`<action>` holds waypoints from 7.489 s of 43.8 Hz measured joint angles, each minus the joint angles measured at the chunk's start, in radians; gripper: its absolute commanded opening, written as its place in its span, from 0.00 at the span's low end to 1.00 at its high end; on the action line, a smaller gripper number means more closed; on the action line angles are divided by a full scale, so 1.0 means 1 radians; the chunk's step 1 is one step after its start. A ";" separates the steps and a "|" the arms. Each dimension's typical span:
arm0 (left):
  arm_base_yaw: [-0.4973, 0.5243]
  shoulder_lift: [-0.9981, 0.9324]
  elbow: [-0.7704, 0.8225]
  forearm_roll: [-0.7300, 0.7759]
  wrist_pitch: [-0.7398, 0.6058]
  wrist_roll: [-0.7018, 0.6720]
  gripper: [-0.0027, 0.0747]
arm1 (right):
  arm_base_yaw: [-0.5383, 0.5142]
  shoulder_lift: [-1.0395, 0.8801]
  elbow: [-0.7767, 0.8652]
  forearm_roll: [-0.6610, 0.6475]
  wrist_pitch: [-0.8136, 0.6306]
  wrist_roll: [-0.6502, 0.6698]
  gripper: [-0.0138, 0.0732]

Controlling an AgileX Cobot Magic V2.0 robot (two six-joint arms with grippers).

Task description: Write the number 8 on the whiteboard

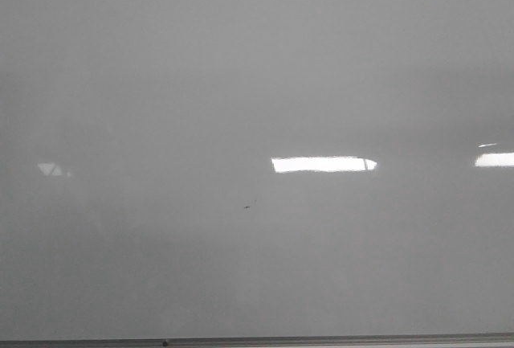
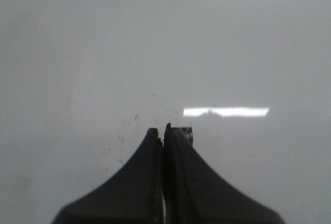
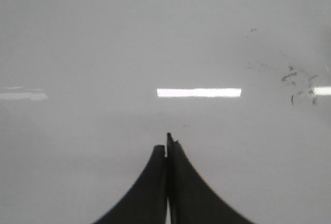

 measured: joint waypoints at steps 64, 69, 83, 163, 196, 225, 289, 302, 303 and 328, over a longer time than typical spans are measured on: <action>-0.072 0.871 -0.231 -0.060 0.112 0.000 0.81 | 0.000 0.163 -0.042 0.000 0.036 0.000 0.75; -0.076 0.980 -0.261 -0.060 0.044 0.000 0.81 | 0.000 0.163 -0.042 0.000 0.036 0.000 0.75; -0.076 1.190 -0.306 -0.060 -0.141 0.000 0.81 | 0.000 0.163 -0.042 0.000 0.039 0.000 0.75; -0.710 0.752 -0.359 -0.047 0.231 0.457 0.03 | 0.463 0.593 -0.417 0.213 0.417 -0.556 0.75; -0.994 0.745 -0.359 -0.044 0.262 0.470 0.03 | 0.957 1.123 -0.858 0.231 0.567 -0.720 0.75; -0.996 0.745 -0.359 -0.045 0.257 0.464 0.63 | 0.957 1.166 -0.868 0.229 0.552 -0.734 0.08; -0.996 -0.071 -0.027 -0.087 0.182 0.160 0.01 | 0.387 1.500 -0.782 1.223 0.187 -1.193 0.08; -0.996 -0.071 -0.027 -0.087 0.182 0.160 0.01 | 0.387 1.562 -0.791 1.202 0.214 -1.193 0.08; -0.996 -0.071 -0.027 -0.087 0.182 0.160 0.01 | 0.387 1.562 -0.789 1.195 0.216 -1.193 0.08; -0.996 -0.071 -0.027 -0.087 0.182 0.159 0.01 | 0.301 1.504 -0.576 1.117 0.245 -1.201 0.08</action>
